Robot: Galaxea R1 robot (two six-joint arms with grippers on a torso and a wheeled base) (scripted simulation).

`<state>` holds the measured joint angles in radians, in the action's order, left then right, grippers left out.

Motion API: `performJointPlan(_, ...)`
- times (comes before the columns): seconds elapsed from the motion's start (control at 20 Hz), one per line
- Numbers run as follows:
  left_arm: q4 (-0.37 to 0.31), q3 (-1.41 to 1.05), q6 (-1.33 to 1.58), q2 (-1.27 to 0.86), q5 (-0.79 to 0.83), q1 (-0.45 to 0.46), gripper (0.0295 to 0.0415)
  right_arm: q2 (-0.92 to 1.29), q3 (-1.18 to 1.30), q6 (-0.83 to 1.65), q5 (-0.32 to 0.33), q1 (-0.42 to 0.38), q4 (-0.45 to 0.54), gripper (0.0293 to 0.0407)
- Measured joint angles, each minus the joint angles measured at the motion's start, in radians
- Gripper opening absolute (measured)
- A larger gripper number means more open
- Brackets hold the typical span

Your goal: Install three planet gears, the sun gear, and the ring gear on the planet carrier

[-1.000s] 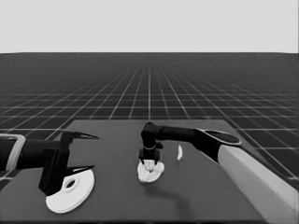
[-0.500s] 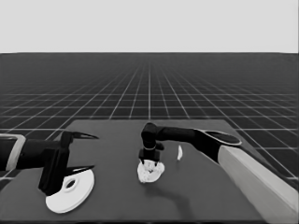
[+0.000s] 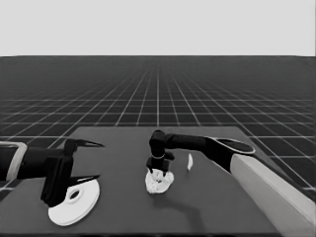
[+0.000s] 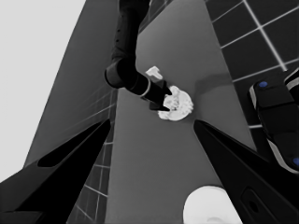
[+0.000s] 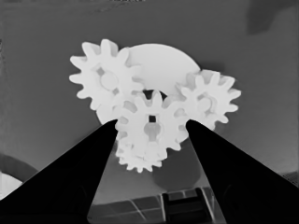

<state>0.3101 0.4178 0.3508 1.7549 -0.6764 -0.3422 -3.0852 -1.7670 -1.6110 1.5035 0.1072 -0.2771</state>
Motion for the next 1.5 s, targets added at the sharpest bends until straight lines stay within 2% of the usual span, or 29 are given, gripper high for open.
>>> performJointPlan(1.5, 0.0, 0.0, 0.0, 0.0, 0.0, 0.0, 0.0385, 0.0, 0.0, -0.314, 0.0, 0.0, 0.0, 0.0309)
